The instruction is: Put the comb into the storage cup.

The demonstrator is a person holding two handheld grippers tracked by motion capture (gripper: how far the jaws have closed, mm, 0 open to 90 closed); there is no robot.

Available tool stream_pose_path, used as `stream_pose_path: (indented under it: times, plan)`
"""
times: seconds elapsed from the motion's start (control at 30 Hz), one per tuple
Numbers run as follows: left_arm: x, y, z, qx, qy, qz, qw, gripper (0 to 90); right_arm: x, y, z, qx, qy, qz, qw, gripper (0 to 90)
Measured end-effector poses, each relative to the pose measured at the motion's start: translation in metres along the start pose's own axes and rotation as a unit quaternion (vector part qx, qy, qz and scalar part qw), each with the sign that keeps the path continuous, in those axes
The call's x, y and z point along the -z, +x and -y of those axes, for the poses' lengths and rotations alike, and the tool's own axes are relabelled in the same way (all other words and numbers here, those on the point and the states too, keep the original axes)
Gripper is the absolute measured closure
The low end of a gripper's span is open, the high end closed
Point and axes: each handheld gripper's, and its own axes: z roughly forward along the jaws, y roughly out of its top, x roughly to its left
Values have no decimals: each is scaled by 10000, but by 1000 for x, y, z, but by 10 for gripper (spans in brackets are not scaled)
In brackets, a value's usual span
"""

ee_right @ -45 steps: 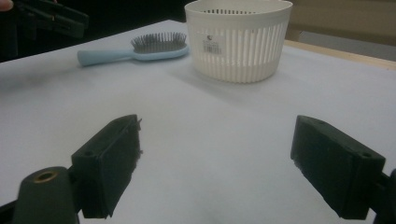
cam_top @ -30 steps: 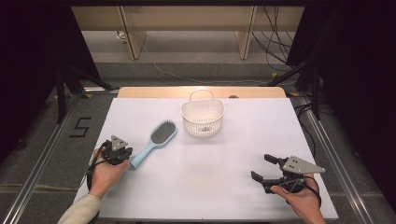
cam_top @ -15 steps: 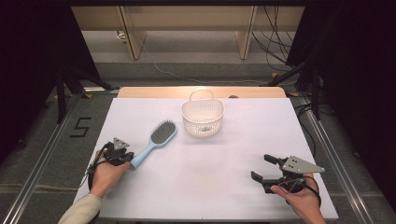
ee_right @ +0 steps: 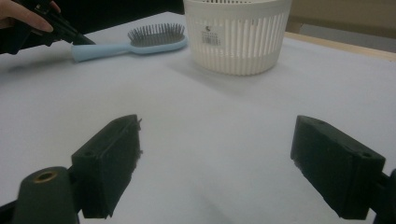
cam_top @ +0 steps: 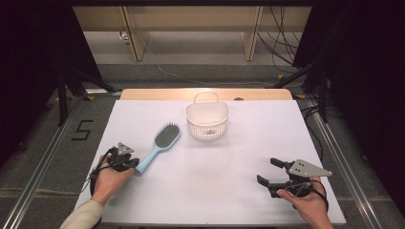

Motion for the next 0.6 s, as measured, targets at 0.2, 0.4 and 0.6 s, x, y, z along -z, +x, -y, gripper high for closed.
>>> stream_pose_path:
  times: [0.2,0.4,0.6]
  plan:
    - [3,-15,0,-167,103,179,9996,896,0,0,0,-2,2,23,10000,167]
    - [5,-24,-1,-265,170,261,9992,896,0,0,0,-19,0,39,10000,168]
    - [5,-28,-1,-280,195,314,9989,896,0,0,0,-19,9,37,10000,168]
